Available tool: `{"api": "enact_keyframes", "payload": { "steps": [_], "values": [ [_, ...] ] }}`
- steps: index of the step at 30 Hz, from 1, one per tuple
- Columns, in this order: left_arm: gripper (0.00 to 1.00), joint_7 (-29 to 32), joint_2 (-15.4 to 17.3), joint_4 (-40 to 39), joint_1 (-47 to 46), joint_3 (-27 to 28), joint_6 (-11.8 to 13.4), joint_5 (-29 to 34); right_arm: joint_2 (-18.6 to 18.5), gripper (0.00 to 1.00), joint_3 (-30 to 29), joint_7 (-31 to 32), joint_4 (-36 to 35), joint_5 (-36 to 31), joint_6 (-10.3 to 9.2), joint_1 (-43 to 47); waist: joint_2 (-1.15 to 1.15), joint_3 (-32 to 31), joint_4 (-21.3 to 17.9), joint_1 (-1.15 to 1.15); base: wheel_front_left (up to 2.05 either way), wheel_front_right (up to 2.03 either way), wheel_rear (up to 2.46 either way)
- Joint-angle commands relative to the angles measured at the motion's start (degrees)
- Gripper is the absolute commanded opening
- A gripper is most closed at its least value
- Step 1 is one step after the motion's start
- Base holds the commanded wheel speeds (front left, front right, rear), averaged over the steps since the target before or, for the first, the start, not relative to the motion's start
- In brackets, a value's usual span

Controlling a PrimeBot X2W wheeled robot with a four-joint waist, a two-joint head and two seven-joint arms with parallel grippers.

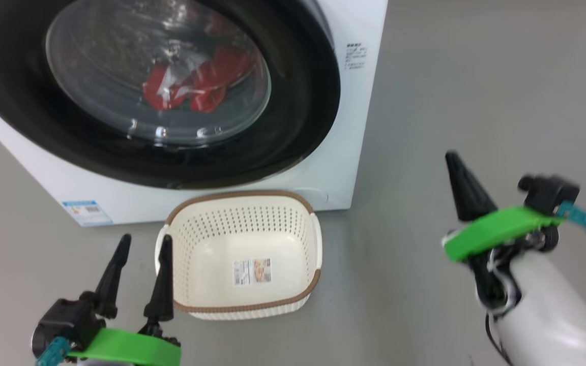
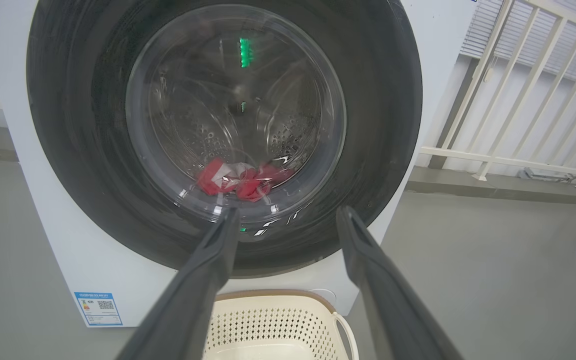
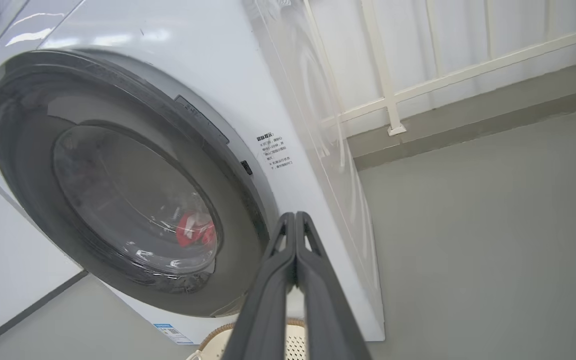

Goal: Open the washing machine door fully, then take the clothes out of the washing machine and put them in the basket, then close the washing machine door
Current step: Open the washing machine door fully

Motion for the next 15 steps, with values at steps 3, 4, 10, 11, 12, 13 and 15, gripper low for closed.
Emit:
{"api": "enact_keyframes", "payload": {
  "steps": [3,4,10,11,12,13,15],
  "values": [
    [1.0,-0.69,0.49,-2.66,-3.06,0.72,-0.33,-0.85,-0.8,0.0,1.44,2.3,-0.65,7.6,0.37,-5.15,0.0,3.0,1.53,0.0,0.0,0.0,0.0],
    [1.0,-0.69,0.48,-2.98,-3.3,0.53,-0.33,-1.09,-1.04,0.0,1.62,3.31,-0.83,9.94,0.37,-6.2,0.0,3.52,1.74,0.0,0.0,0.0,0.0],
    [1.0,-0.69,0.44,-4.34,-5.13,-0.43,-0.33,-2.21,-4.02,0.0,3.55,9.74,-3.22,21.87,0.37,-12.03,0.0,6.84,3.03,0.0,0.0,0.0,0.0],
    [1.0,-0.69,0.44,-4.52,-5.44,-0.57,-0.33,-2.31,-4.42,0.0,3.63,10.86,-3.38,23.69,0.37,-12.96,0.0,7.37,3.23,0.0,0.0,0.0,0.0],
    [1.0,-0.69,0.44,-4.71,-5.75,-0.72,-0.33,-2.41,-4.86,0.0,3.78,12.09,-3.43,25.32,0.37,-13.93,0.0,7.92,3.44,0.0,0.0,0.0,0.0],
    [1.0,-0.69,0.43,-4.9,-6.07,-0.91,-0.33,-2.51,-5.19,0.0,3.88,13.63,-3.29,27.08,0.37,-14.87,0.0,8.44,3.66,0.0,0.0,0.0,0.0],
    [1.0,-0.69,0.43,-5.15,-6.64,-1.11,-0.33,-2.48,-5.61,0.0,4.0,16.99,-3.35,30.86,0.37,-16.77,0.0,9.37,4.05,0.0,0.0,0.0,0.0]
  ]
}}
